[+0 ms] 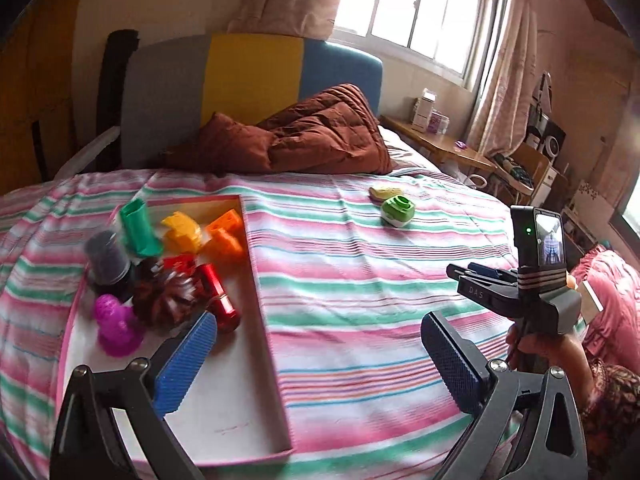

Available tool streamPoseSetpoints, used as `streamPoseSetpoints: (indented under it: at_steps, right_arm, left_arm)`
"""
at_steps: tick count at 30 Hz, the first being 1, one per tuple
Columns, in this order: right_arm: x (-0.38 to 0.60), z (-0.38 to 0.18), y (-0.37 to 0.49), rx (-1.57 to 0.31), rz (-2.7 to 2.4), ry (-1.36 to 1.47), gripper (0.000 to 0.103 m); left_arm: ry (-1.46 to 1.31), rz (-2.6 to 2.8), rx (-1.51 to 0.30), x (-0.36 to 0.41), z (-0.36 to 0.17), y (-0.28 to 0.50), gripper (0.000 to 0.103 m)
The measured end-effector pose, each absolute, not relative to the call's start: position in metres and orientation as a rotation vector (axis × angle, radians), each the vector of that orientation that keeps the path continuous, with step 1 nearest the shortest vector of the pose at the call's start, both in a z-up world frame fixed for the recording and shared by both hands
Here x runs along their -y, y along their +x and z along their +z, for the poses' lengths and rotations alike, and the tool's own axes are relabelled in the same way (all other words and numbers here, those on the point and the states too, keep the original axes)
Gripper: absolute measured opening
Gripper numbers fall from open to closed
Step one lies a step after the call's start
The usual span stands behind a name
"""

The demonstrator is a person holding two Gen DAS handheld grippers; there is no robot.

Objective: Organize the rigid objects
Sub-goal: 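Move the open right tool back toward the green and yellow toys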

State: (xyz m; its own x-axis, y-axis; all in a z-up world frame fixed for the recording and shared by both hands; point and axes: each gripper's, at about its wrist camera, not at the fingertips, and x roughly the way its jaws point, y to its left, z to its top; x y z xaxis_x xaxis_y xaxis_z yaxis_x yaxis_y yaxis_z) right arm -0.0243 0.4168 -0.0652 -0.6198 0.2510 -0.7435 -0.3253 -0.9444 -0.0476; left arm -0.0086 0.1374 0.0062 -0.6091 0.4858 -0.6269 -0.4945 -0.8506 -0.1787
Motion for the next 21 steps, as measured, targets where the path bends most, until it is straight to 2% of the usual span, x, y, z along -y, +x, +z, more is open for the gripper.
streamPoseSetpoints:
  at_steps: [5, 12, 17, 21]
  right_arm:
    - [-0.446, -0.069, -0.032, -0.046, 2.502, -1.121, 0.037]
    - [-0.469, -0.086, -0.03, -0.181, 2.442, -1.136, 0.037]
    - [-0.469, -0.087, -0.027, -0.181, 2.434, -1.109, 0.037]
    - [-0.471, -0.087, -0.024, -0.191, 2.426, -1.087, 0.037]
  left_arm:
    - [-0.959, 2.366, -0.076, -0.185, 0.011, -0.026, 0.103]
    - [-0.984, 2.322, -0.173, -0.26, 0.005, -0.058, 0.103]
    - [-1.052, 2.276, -0.234, -0.314, -0.016, -0.099, 0.103]
    - [-1.033, 2.249, -0.364, -0.355, -0.032, -0.124, 0.103]
